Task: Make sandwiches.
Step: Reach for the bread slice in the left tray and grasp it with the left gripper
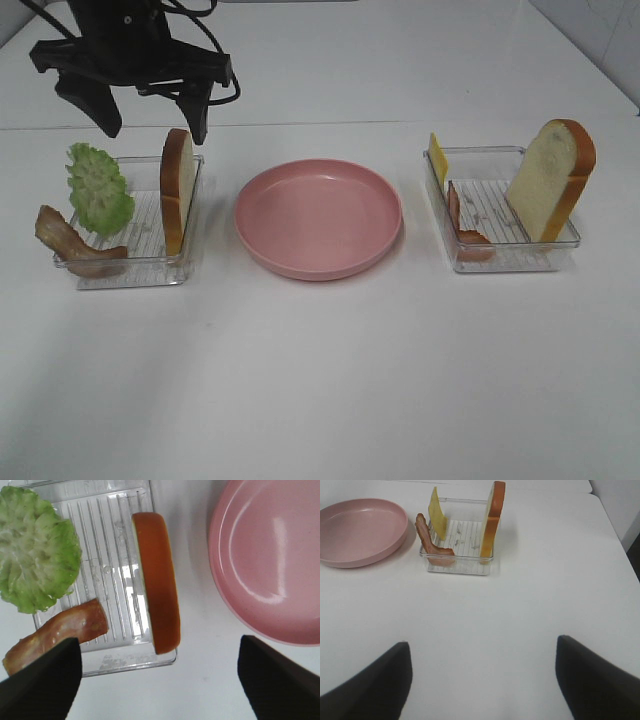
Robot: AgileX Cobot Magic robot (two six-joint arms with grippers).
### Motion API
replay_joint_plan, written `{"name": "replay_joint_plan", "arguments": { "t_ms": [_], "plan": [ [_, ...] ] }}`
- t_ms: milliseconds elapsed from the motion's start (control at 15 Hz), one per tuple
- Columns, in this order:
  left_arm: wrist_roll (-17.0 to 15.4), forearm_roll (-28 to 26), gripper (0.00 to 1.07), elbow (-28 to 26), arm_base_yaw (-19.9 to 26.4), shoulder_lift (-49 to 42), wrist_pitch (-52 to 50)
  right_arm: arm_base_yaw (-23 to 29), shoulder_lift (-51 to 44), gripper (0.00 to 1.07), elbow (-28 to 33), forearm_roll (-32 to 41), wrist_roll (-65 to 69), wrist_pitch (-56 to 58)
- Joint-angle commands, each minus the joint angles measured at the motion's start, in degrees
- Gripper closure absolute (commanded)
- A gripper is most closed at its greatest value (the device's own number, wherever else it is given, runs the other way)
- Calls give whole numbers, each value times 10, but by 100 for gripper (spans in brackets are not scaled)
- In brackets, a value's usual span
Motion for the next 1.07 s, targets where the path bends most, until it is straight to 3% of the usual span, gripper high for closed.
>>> {"name": "replay_joint_plan", "arguments": {
  "t_ms": [67, 400, 733, 867, 933, 1000, 1067],
  "plan": [
    [-14, 7, 26, -17, -4, 28, 30, -5, -10, 32, -1, -2, -7, -6],
    [-19, 10, 27, -30, -1, 72, -11, -5, -10, 32, -1, -2, -7, -6],
    [-30, 9, 36, -31, 14, 95, -40, -5, -10, 32, -1, -2, -7, -6],
    [-30, 9, 48, -31, 14, 96, -46, -5, -10, 32, -1, -2, -7, -6],
    [-30, 9, 48, -31, 14, 96, -46, -5, -10, 32, -1, -2, -7, -6],
    [-30, 10, 69, -31, 14, 96, -45, -5, -10, 32, -1, -2, -7, -6],
    [-29, 10, 80, -31, 14, 95, -45, -5, -10, 32, -1, -2, -7, -6]
  ]
}}
